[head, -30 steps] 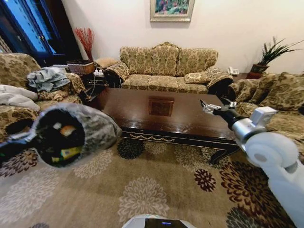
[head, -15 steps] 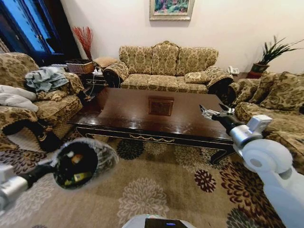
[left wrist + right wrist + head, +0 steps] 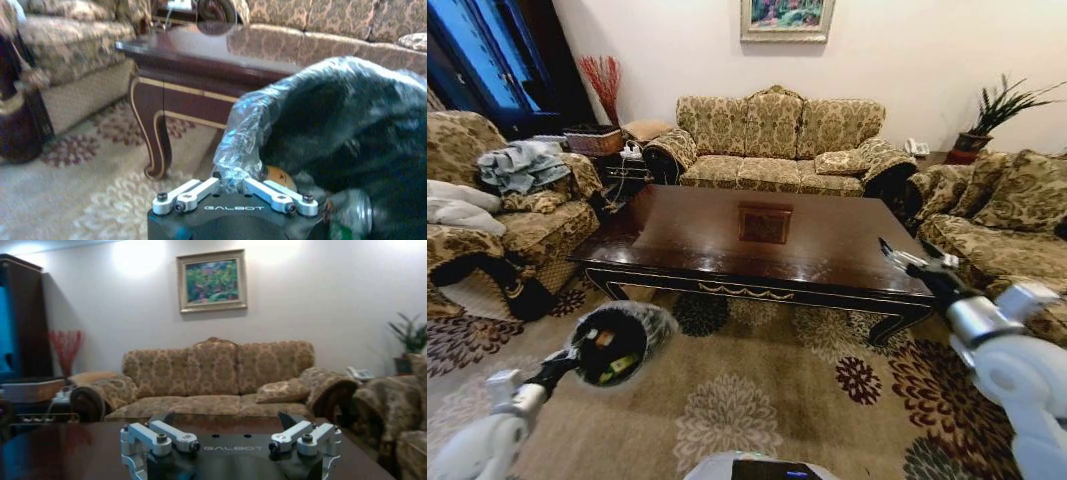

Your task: Move to the front of the table and place the trash on the table into the trash bin.

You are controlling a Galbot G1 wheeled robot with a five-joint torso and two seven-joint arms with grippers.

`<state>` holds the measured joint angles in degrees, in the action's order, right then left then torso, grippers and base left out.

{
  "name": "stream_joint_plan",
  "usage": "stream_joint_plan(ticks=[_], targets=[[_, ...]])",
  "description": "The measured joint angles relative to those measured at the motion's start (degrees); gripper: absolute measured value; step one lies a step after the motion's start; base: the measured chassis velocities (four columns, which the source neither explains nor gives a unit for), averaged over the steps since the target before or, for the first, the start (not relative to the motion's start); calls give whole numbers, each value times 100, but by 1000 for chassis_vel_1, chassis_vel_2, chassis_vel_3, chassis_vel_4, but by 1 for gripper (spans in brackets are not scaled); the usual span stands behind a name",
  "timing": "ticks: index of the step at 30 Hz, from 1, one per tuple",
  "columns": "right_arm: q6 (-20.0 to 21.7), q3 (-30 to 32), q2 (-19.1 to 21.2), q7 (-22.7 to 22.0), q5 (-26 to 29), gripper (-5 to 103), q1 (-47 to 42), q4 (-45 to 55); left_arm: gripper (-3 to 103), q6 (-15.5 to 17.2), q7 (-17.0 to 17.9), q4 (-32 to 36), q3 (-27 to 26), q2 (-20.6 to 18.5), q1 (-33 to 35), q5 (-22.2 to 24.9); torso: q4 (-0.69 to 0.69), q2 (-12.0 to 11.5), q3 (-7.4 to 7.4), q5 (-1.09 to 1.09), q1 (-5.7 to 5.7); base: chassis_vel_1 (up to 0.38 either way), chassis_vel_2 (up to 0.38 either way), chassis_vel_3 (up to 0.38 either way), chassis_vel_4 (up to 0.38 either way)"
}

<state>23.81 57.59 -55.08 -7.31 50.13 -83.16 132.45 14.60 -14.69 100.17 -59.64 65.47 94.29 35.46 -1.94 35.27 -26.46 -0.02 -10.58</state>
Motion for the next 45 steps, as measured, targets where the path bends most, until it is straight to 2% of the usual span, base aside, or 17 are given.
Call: stream_joint_plan(ticks=[3, 5, 6, 12, 16, 20, 26, 30, 34, 39, 40, 41, 43, 45], targets=[[19, -149, -302, -135, -221, 100, -69, 207, 0, -155, -312, -415, 185, -84, -161, -110, -1, 0, 0, 2, 0, 0, 0, 0, 0], [25, -206, -350, -161, -287, 100, -80, 257, 0, -180, -395, -489, 199, -93, -171, -167, 0, 0, 0, 3, 0, 0, 0, 0, 0], [34, -348, -458, -205, -524, 100, -99, 357, 0, -282, -534, -713, 253, -108, -195, -301, 0, 0, 0, 3, 0, 0, 0, 0, 0], [58, -539, -651, -218, -886, 100, -189, 603, 0, -406, -655, -1138, 338, -230, -275, -463, -1, 0, 0, 1, 0, 47, 50, -53, -51], [58, -634, -717, -217, -1009, 100, -232, 671, 0, -422, -708, -1152, 341, -272, -254, -471, 0, 0, 0, 6, 0, 152, 135, -132, -157], [65, -840, -789, -225, -1195, 100, -265, 743, 0, -425, -772, -1152, 349, -288, -229, -500, 1, 0, 0, -1, 0, 209, 200, -228, -216], [66, -1114, -823, -347, -1359, 100, -276, 857, 0, -465, -850, -1183, 354, -264, -221, -508, -2, 0, 0, 2, -1, 285, 280, -282, -277], [36, -1177, -894, -502, -1319, 100, -291, 916, 0, -439, -940, -1181, 377, -263, -218, -142, -2, 0, 0, -1, -1, 252, 262, -267, -254], [-15, -1137, -988, -490, -1316, 100, -365, 917, 0, -377, -991, -1334, 504, -314, -347, -59, -2, 1, 1, 0, -1, 150, 161, -138, -145], [-177, -1104, -1110, -388, -1374, 100, -524, 887, 0, -104, -1133, -1960, 850, -449, -821, -522, 3, 0, -1, 3, 0, 27, 10, -17, -22], [-212, -1090, -1120, -373, -1392, 100, -538, 870, 0, -16, -1138, -2181, 991, -533, -982, -613, 1, 0, -1, 11, 0, -92, -45, 23, 50], [-240, -1074, -1128, -363, -1400, 100, -535, 854, 0, 53, -1147, -2396, 1152, -635, -1140, -670, 4, 0, -1, 8, -1, -73, -72, 23, 34], [-256, -1061, -1136, -361, -1403, 100, -529, 847, 0, 77, -1160, -2493, 1234, -675, -1219, -695, 4, 0, -1, 5, 0, -73, -72, 52, 34], [-321, -996, -1175, -355, -1404, 100, -525, 842, 0, -41, -1157, -3073, 1569, -765, -1625, -784, 1, 0, -1, 3, 0, -9, -25, 5, 8]])
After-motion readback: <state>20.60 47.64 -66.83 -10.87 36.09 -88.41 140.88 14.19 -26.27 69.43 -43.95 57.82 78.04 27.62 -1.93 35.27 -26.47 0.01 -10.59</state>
